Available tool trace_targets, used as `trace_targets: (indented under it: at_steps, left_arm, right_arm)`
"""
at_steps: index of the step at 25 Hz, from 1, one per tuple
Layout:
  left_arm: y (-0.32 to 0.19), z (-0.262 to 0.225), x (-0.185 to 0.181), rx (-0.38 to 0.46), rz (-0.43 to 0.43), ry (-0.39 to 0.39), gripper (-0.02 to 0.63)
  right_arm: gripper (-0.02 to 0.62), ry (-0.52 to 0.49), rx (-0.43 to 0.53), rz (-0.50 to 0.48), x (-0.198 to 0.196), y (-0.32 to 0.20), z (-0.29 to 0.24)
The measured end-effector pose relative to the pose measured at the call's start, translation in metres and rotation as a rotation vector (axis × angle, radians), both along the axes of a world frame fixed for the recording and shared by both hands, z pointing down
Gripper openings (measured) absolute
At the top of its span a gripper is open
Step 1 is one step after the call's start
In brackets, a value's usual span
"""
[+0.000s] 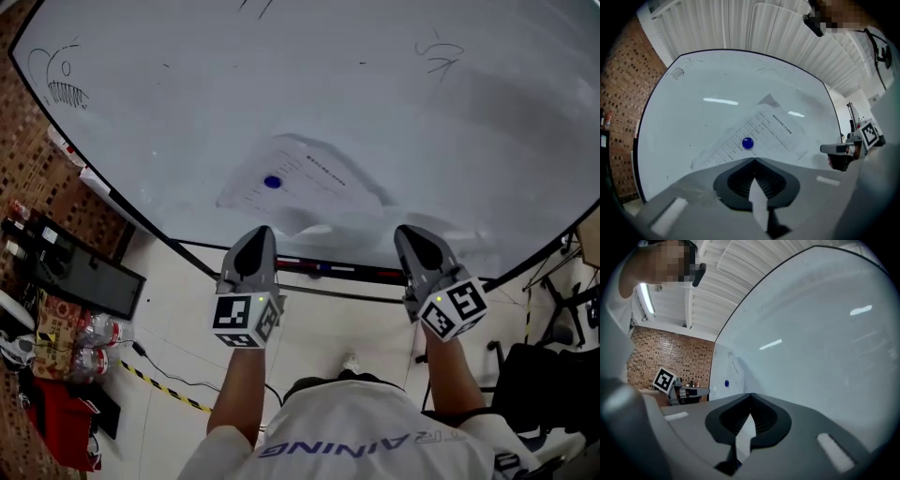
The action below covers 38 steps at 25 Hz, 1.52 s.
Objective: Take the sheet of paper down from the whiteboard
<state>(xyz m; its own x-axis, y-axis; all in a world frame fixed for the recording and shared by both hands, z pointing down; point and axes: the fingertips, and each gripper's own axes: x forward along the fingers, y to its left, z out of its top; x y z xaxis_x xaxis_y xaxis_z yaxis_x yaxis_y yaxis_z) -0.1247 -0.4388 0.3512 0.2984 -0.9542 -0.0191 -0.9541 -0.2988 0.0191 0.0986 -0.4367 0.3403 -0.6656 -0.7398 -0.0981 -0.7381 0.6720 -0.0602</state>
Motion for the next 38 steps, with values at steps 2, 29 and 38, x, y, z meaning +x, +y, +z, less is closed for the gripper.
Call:
trace_targets:
  at_steps: [2,29,38]
  left_arm:
    - [-0.007,-0.006,0.004,0.011,0.003,-0.012,0.005]
    - [-0.074,-0.033,0.003,0.035,-0.024,-0.19,0.164]
    - [-0.072,-0.028,0.005,0.01,-0.016,-0.169,0.13]
  right_arm:
    - [0.008,-0.008,0.001,-0.01,0.001,-0.007,-0.003]
    - [0.006,-0.024,0.03,0.021,-0.009,-0.021,-0.018]
    - [0.006,-0.038,0.033,0.029,-0.007,-0.023,-0.019]
